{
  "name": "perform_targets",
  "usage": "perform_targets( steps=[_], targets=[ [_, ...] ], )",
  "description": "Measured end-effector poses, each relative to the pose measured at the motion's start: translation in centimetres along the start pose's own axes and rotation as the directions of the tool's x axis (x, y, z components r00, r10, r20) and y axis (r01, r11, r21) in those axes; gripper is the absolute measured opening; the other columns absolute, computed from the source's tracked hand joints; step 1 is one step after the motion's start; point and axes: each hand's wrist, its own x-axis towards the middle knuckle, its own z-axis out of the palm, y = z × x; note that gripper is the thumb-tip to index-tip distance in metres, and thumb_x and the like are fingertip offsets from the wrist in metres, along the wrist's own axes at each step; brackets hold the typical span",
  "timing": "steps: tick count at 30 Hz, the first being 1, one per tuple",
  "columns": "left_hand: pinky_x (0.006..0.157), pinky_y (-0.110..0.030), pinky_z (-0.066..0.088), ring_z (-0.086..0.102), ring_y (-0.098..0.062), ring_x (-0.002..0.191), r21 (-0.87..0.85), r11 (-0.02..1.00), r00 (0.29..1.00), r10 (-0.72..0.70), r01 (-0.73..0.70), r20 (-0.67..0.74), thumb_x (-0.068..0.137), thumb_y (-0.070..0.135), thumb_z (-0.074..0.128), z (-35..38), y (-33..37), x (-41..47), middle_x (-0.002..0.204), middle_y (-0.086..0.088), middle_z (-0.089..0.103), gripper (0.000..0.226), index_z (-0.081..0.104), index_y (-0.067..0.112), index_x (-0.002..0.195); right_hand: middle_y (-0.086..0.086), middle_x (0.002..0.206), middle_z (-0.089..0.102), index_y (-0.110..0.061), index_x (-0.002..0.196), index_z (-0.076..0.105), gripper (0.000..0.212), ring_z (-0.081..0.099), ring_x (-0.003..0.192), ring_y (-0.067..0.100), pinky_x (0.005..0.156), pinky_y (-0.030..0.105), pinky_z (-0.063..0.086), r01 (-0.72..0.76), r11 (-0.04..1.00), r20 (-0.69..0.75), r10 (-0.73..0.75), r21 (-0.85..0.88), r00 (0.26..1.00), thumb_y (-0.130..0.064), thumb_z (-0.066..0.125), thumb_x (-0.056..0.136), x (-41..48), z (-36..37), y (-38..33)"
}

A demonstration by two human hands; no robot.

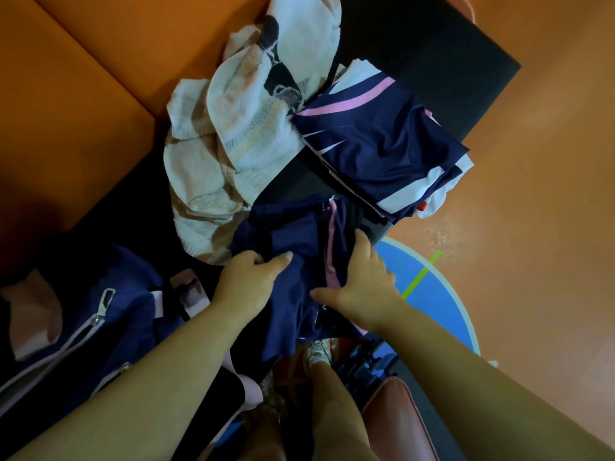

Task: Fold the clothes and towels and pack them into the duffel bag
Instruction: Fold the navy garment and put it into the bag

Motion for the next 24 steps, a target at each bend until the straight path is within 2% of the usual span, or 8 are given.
perform_targets(
  steps=[6, 11, 12, 14, 15, 17, 20, 24],
  targets=[
    [0.063, -0.039, 0.037, 0.048, -0.024, 0.061, -0.028, 0.998, 0.978, -0.041, 0.048, 0.204, 0.085, 0.030, 0.064, 0.7, 1.3, -0.5, 0.061, -0.010, 0.044, 0.037, 0.045, 0.012, 0.059, 0.013, 0.144, 0.023, -0.007, 0.147, -0.012, 0.150, 0.023, 0.132, 0.034, 0.109, 0.051, 0.017, -0.004, 0.971, -0.035, -0.005, -0.238, 0.999, -0.084, 0.065, 0.044, 0.3, 2.7, -2.5],
    [0.071, -0.032, 0.044, 0.061, -0.020, 0.082, 0.206, 0.962, 0.930, 0.096, -0.178, 0.355, 0.090, 0.019, 0.054, -1.2, 1.0, -0.9, 0.083, -0.001, 0.067, 0.015, 0.064, 0.015, 0.079, 0.013, 0.133, 0.037, -0.002, 0.145, 0.008, 0.112, 0.035, 0.122, 0.034, 0.104, 0.049, 0.020, 0.019, 0.924, -0.201, -0.104, -0.382, 0.974, -0.055, 0.070, 0.068, 2.1, 4.3, -2.0],
    [0.072, -0.033, 0.047, 0.062, -0.019, 0.082, 0.328, 0.888, 0.911, 0.198, -0.323, 0.362, 0.090, 0.025, 0.054, -1.8, 0.8, -0.9, 0.085, 0.005, 0.068, 0.013, 0.064, 0.021, 0.084, 0.012, 0.131, 0.039, -0.002, 0.144, 0.011, 0.105, 0.036, 0.120, 0.033, 0.104, 0.048, 0.020, 0.057, 0.918, -0.200, -0.146, -0.393, 0.969, -0.047, 0.070, 0.070, 2.3, 4.2, -1.8],
    [0.069, -0.039, 0.052, 0.059, -0.022, 0.084, 0.590, 0.513, 0.774, 0.512, -0.623, 0.372, 0.081, 0.040, 0.062, -2.9, 0.2, -0.9, 0.085, 0.008, 0.065, 0.017, 0.060, 0.025, 0.089, 0.011, 0.128, 0.042, -0.001, 0.144, 0.012, 0.100, 0.038, 0.119, 0.032, 0.104, 0.045, 0.019, 0.146, 0.894, -0.165, -0.235, -0.424, 0.958, -0.033, 0.072, 0.070, 2.5, 3.8, -1.4],
    [0.067, -0.041, 0.052, 0.055, -0.025, 0.086, 0.685, 0.285, 0.679, 0.609, -0.671, 0.411, 0.071, 0.046, 0.070, -3.1, -0.3, -0.7, 0.088, 0.004, 0.061, 0.033, 0.056, 0.024, 0.092, 0.013, 0.127, 0.044, 0.002, 0.143, 0.013, 0.101, 0.041, 0.118, 0.032, 0.104, 0.045, 0.019, 0.187, 0.876, -0.142, -0.275, -0.445, 0.951, -0.028, 0.074, 0.068, 2.7, 3.7, -1.2],
    [0.070, -0.043, 0.050, 0.044, -0.029, 0.092, 0.776, 0.061, 0.617, 0.646, -0.628, 0.449, 0.047, 0.053, 0.082, -3.2, -0.9, -0.5, 0.100, -0.005, 0.049, 0.073, 0.048, 0.021, 0.103, 0.019, 0.115, 0.053, 0.012, 0.139, 0.023, 0.106, 0.052, 0.106, 0.036, 0.101, 0.047, 0.029, 0.270, 0.809, -0.107, -0.376, -0.523, 0.920, -0.020, 0.080, 0.054, 2.9, 3.5, -0.8],
    [0.087, -0.053, 0.045, 0.035, -0.036, 0.111, 0.806, 0.030, 0.652, 0.605, -0.592, 0.457, 0.029, 0.063, 0.082, -2.5, -1.4, -0.1, 0.120, -0.013, 0.036, 0.106, 0.042, 0.016, 0.115, 0.018, 0.095, 0.066, 0.017, 0.123, 0.044, 0.111, 0.065, 0.086, 0.035, 0.089, 0.046, 0.047, 0.385, 0.694, -0.074, -0.532, -0.609, 0.843, -0.022, 0.085, 0.027, 2.9, 4.0, -0.3],
    [0.108, -0.059, 0.025, 0.003, -0.043, 0.142, 0.800, 0.093, 0.734, 0.470, -0.593, 0.490, 0.049, 0.072, 0.068, -1.8, -1.4, 0.4, 0.153, -0.007, 0.014, 0.113, 0.024, 0.023, 0.140, 0.011, 0.100, 0.067, 0.007, 0.120, 0.051, 0.102, 0.064, 0.091, 0.030, 0.096, 0.041, 0.035, 0.459, 0.612, 0.005, -0.597, -0.644, 0.802, -0.027, 0.087, 0.031, 3.0, 4.3, 0.2]
  ],
)
